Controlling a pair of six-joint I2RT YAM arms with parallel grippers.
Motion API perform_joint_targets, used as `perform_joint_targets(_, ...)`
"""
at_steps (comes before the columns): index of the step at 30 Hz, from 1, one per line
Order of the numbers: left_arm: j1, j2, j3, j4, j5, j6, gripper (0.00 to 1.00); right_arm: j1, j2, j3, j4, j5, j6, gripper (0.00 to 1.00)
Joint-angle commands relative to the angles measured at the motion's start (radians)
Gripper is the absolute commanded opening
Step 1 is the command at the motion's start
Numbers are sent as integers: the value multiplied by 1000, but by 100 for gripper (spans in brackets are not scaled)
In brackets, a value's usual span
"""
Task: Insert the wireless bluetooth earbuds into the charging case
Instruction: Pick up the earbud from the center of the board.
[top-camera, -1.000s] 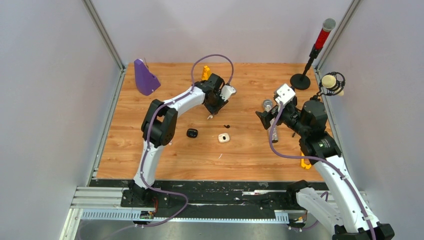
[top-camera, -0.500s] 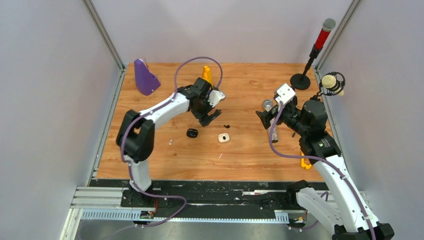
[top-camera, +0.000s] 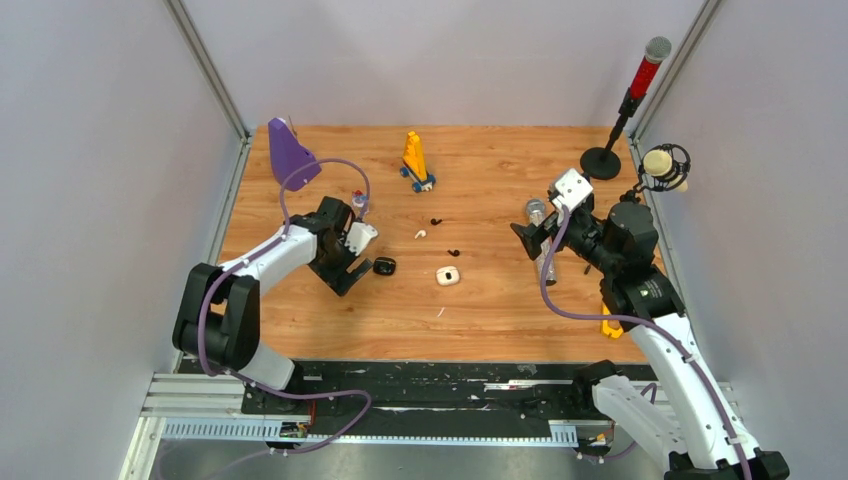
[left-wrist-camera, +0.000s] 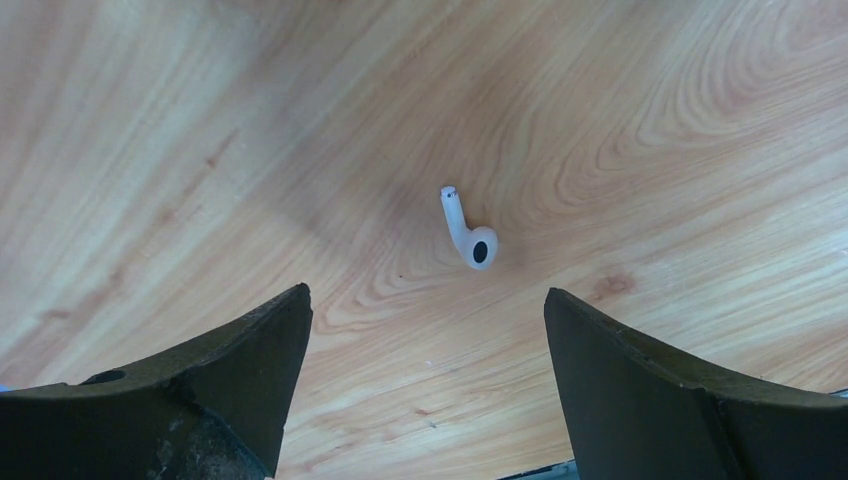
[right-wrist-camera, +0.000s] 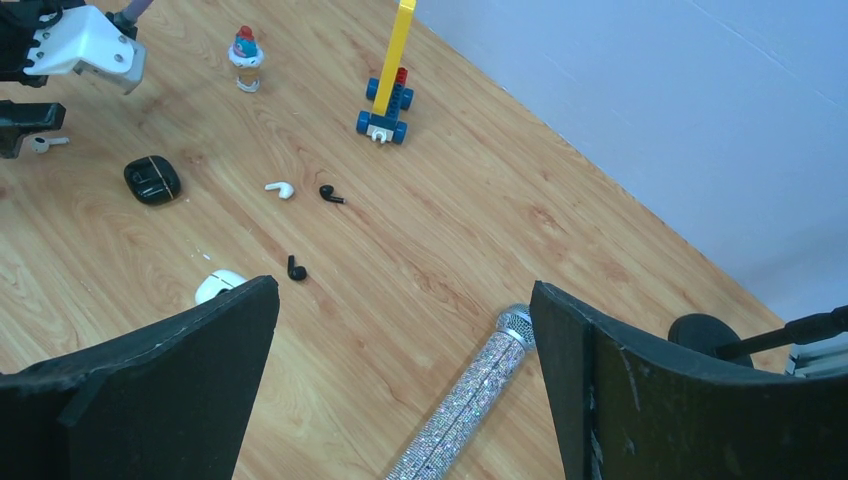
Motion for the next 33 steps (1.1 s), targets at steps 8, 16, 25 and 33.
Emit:
perform_joint_targets(8,34,8,-38,139,71,6,86,-1,-21,-1,25,-39,15,100)
perform_joint_targets(16,34,65,-28,145,83,1,71,-1,-25,-1,26,-34,17,100)
perform_joint_targets(25,34,87,-26,142,95,0,54,-2,-24,-1,26,-36,17,100)
perform_joint_targets(33,35,78,-22,127,120,6,34,-1,-26,-1,26,-33,16,100)
